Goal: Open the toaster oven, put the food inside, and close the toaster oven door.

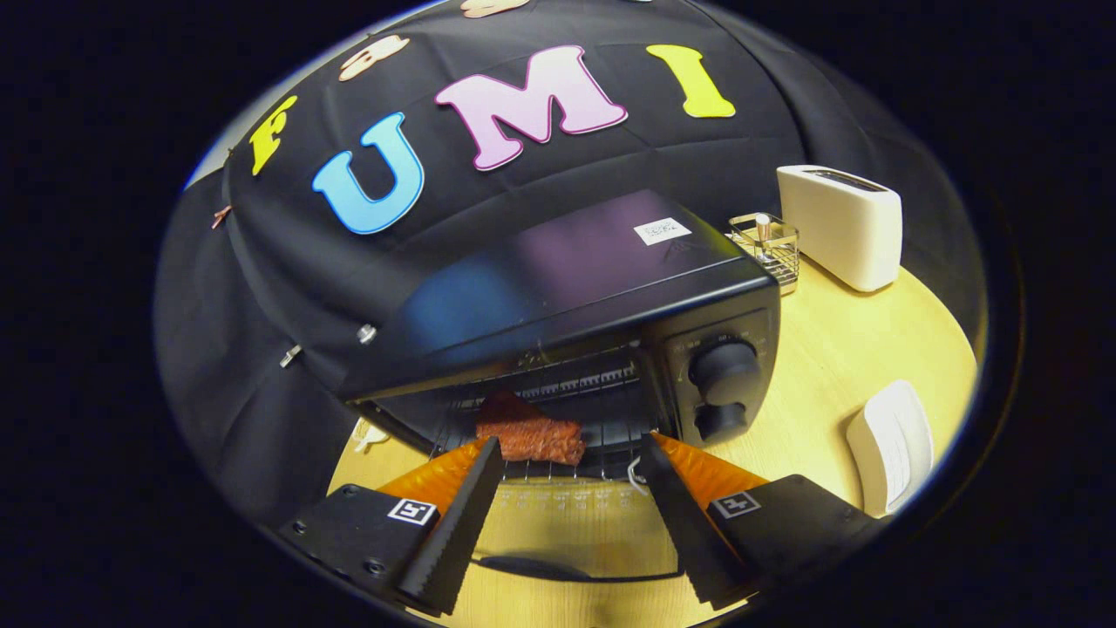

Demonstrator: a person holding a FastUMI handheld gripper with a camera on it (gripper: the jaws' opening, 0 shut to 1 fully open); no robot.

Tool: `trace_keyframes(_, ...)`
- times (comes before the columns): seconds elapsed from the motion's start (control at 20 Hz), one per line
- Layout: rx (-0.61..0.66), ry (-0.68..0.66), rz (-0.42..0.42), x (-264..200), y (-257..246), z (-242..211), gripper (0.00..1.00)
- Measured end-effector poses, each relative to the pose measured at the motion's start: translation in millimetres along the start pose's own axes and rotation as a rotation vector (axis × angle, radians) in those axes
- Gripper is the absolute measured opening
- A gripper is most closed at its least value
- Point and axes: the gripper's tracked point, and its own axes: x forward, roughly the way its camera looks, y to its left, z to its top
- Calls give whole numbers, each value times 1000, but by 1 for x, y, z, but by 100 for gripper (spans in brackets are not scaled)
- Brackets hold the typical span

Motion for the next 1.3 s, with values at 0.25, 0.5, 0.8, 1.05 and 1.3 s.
trace_keyframes(0.25, -96, 149, -41, -32, 11, -48, 98)
trace_keyframes(0.5, -123, 169, -12, -51, 50, -74, 98)
trace_keyframes(0.8, -142, 268, -17, -47, 68, -116, 98)
trace_keyframes(1.05, -206, 356, -82, -38, 54, -159, 99)
trace_keyframes(1.3, -221, 416, -216, -20, 27, -181, 99)
